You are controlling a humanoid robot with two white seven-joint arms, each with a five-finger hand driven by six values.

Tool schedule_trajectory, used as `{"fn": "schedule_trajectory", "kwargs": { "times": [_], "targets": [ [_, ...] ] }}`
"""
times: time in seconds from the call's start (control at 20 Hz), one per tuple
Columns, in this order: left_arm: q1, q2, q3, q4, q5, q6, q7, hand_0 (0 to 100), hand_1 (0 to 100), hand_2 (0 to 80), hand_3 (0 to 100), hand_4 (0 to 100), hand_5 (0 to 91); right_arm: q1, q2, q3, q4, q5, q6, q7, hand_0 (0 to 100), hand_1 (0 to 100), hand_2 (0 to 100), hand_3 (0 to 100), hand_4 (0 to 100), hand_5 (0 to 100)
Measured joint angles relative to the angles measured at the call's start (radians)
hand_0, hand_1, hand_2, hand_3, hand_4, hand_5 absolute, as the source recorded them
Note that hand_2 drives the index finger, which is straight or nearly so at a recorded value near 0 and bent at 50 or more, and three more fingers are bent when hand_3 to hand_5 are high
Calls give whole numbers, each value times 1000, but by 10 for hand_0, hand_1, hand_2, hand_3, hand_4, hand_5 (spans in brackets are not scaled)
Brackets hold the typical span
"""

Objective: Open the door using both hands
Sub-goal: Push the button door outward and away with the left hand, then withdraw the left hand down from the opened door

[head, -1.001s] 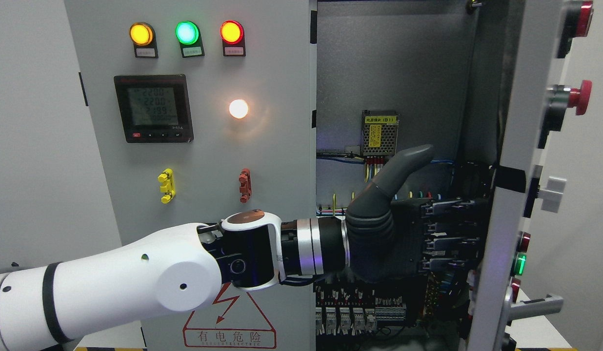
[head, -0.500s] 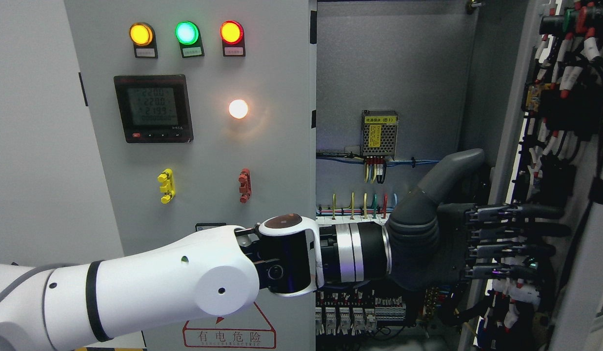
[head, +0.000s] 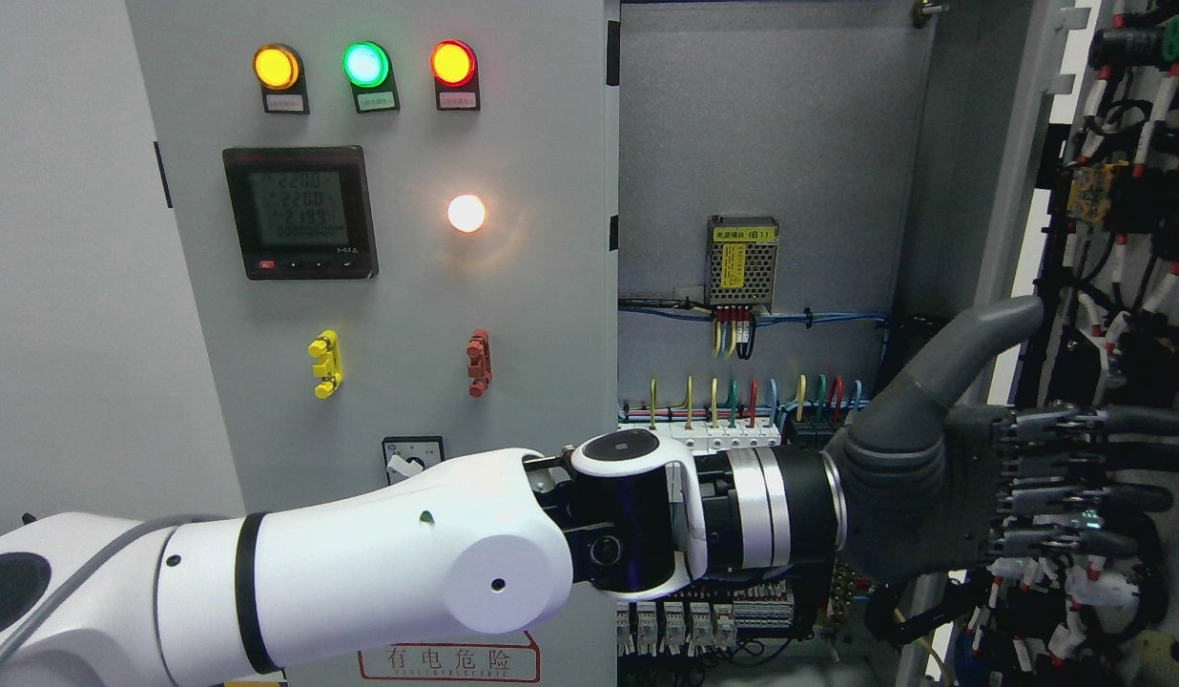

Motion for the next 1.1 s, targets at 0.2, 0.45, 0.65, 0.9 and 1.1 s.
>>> {"fn": "schedule_trajectory", "kwargs": {
  "times": [0.2,0.45,0.65,0.9,1.1],
  "targets": [
    [1,-35,4,3,-19,-2,36,0,0,0,0,31,0,0,0,0,0,0,0,2,0,0,0,0,0,0],
    [1,-80,9,10,-31,-3,60,0,0,0,0,32,0,0,0,0,0,0,0,3,0,0,0,0,0,0],
    [1,-117,13,28,-36,-3,84,0,0,0,0,32,0,0,0,0,0,0,0,1,0,0,0,0,0,0],
    [3,-154,16,50,-39,-24,96,0,0,0,0,32,0,0,0,0,0,0,0,0,0,0,0,0,0,0],
    [6,-176,18,63,-46,-39,127,0,0,0,0,32,0,0,0,0,0,0,0,0,0,0,0,0,0,0]
  ]
}}
